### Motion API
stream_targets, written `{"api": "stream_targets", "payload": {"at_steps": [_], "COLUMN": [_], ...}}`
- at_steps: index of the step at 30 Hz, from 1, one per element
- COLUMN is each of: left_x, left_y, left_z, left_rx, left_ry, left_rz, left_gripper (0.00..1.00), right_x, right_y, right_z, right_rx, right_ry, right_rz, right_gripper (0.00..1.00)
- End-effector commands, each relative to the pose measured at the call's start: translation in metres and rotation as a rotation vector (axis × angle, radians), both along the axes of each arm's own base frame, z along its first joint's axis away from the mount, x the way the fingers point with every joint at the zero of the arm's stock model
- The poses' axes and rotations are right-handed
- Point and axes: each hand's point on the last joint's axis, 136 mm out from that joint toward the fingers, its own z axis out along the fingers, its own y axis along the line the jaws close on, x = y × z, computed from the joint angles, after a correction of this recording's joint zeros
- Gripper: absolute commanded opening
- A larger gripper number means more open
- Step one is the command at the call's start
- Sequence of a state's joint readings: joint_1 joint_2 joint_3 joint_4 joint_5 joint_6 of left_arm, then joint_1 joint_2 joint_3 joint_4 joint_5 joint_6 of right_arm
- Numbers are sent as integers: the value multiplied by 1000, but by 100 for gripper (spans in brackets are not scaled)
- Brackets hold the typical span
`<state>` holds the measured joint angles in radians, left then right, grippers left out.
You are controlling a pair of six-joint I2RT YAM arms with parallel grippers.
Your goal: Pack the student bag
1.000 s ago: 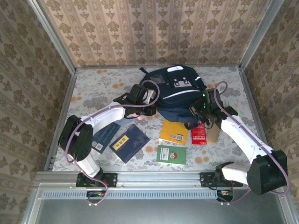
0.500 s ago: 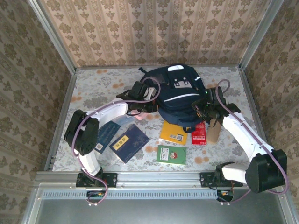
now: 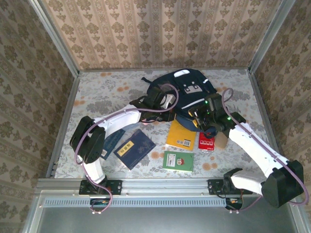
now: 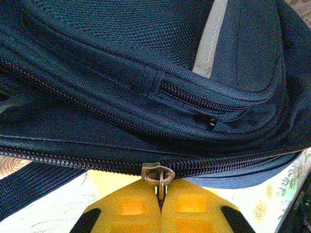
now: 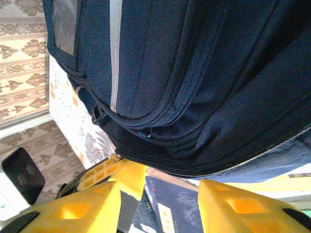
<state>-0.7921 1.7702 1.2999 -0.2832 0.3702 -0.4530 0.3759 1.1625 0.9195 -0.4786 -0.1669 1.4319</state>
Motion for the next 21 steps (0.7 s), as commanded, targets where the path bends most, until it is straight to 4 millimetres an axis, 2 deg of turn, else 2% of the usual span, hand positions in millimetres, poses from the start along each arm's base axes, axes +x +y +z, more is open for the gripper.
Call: {"api": "stream_targets", "payload": {"at_steps": [1, 5, 10, 14, 19, 21], "left_x": [2, -1, -3, -3, -1, 1], "left_y": [-19, -20, -18, -17, -13, -9], "left_z": [31, 30, 31, 31, 29, 28], "left_rx": [-86, -75, -68, -63, -49, -39], "left_ry": [-50, -51, -52, -55, -55, -57], "left_rz": [-29, -36, -35, -36, -26, -17], "left_gripper": [0, 0, 0, 0, 0, 0], "right_x": [5, 8, 11, 20, 21, 18], "right_y": [6, 3, 2, 0, -5, -10], "right_z": [-7, -21, -35, -38, -44, -44], "right_rx": [62, 34, 16, 24, -1, -15], "right_ry": [23, 53, 75, 43, 51, 44], "right_rz": [-43, -53, -64, -81, -96, -114], "right_gripper": [51, 49, 42, 26, 1, 0]}}
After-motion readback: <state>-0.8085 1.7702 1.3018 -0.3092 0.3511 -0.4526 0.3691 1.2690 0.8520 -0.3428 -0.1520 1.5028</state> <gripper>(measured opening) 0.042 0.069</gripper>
